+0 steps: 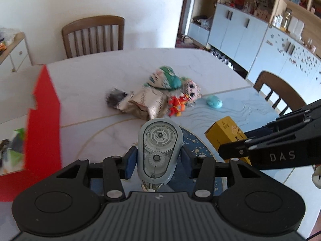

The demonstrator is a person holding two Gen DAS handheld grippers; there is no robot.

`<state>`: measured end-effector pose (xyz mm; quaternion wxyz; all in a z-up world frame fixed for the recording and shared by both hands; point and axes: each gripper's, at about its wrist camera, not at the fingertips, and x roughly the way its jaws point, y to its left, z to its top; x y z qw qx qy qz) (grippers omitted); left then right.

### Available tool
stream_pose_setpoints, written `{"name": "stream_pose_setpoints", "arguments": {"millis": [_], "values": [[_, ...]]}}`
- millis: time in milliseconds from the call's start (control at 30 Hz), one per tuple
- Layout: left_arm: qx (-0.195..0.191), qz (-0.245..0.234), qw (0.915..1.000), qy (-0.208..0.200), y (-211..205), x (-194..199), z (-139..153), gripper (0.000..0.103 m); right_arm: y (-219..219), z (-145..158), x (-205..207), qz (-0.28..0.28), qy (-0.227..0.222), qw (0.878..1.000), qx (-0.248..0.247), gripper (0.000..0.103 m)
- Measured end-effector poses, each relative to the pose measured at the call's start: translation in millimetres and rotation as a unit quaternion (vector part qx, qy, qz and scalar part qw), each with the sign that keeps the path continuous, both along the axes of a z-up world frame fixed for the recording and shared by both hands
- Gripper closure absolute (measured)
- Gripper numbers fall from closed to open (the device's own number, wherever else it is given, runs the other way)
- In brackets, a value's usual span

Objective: Organize objects
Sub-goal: 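Carry the tape dispenser and yellow box with both grippers into the cardboard box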

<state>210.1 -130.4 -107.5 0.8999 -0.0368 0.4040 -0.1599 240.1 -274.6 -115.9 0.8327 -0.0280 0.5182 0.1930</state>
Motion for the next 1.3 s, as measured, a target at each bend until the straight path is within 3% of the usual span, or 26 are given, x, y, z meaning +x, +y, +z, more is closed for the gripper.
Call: {"name": "stream_pose_setpoints", "arguments": {"millis": [500, 767, 1000, 1300], "values": [[-0.011, 0.054, 0.9982, -0.024, 115.6, -23.2, 51.9, 0.057, 93.8, 55.8, -16.2, 0.082, -0.041, 0.996, 0.014, 0.074], [0.005, 0.085, 0.9953, -0.046, 181.7, -28.1, 71.0, 0.057, 147.5, 74.5, -18.1, 0.114, -0.065, 0.991, 0.019, 0.074], [0.017, 0.101, 0.9937, -0.046, 228.9, -28.1, 71.0, 0.057, 192.5, 81.5, -19.2, 0.133, -0.072, 0.988, 0.020, 0.074], [0.035, 0.131, 0.9903, -0.031, 288.2, -9.1, 52.8, 0.057, 243.9, 68.6, -2.5, 0.141, -0.077, 0.987, 0.005, 0.074]]}}
